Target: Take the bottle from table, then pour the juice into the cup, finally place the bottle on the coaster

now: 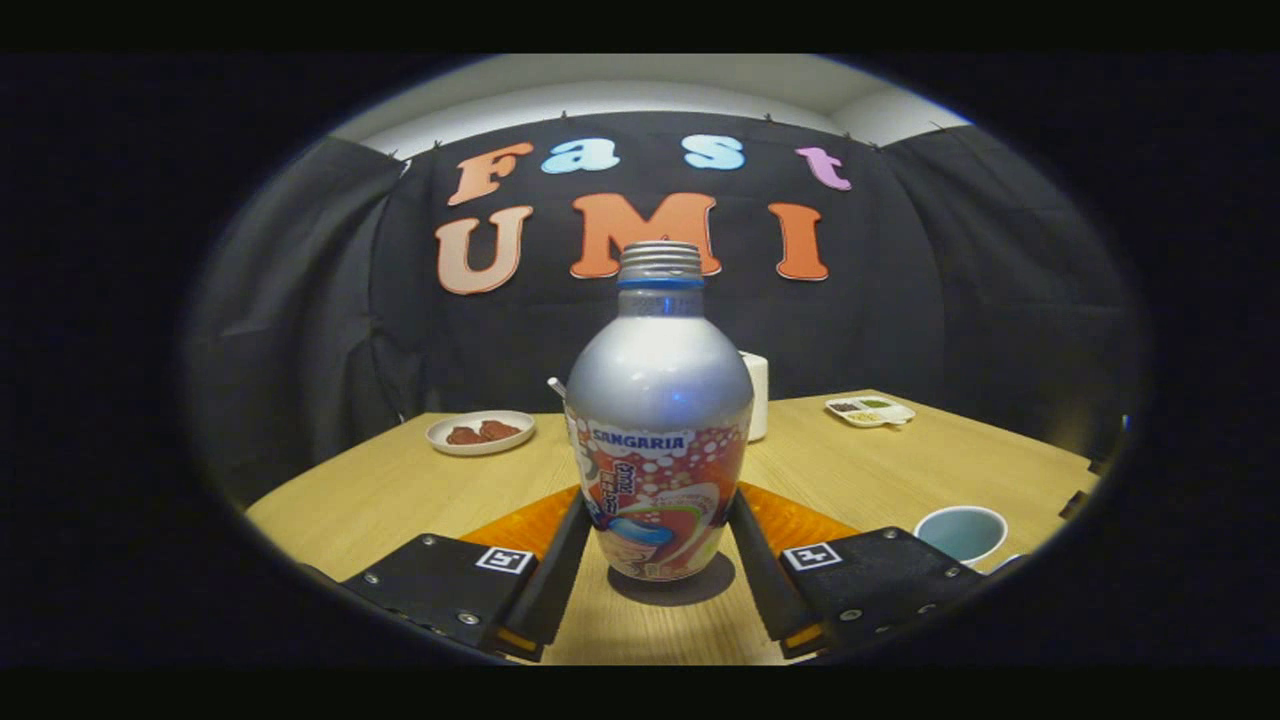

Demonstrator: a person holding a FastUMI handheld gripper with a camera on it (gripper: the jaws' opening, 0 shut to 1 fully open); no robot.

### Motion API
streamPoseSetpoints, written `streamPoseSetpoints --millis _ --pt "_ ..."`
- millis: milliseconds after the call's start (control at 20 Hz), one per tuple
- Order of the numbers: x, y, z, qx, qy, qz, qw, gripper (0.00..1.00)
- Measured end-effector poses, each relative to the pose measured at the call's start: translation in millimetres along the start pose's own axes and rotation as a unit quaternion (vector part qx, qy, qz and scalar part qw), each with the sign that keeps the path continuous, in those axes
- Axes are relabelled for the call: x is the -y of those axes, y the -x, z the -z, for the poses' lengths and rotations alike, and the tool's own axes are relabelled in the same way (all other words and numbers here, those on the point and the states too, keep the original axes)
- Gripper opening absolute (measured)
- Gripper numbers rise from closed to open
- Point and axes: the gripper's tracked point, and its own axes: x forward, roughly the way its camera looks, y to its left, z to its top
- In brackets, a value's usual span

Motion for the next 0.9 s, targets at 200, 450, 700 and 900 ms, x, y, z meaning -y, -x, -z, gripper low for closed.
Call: streamPoseSetpoints --millis 200,450,700,900 --pt "-3 -11 17 -0.028 0.044 0.004 0.999 0.76" --pt "-2 -19 37 -0.051 0.052 0.007 0.997 0.76" --pt "-1 -26 49 -0.065 0.050 0.004 0.997 0.76" --pt "-1 -30 51 -0.062 0.041 0.003 0.997 0.78"
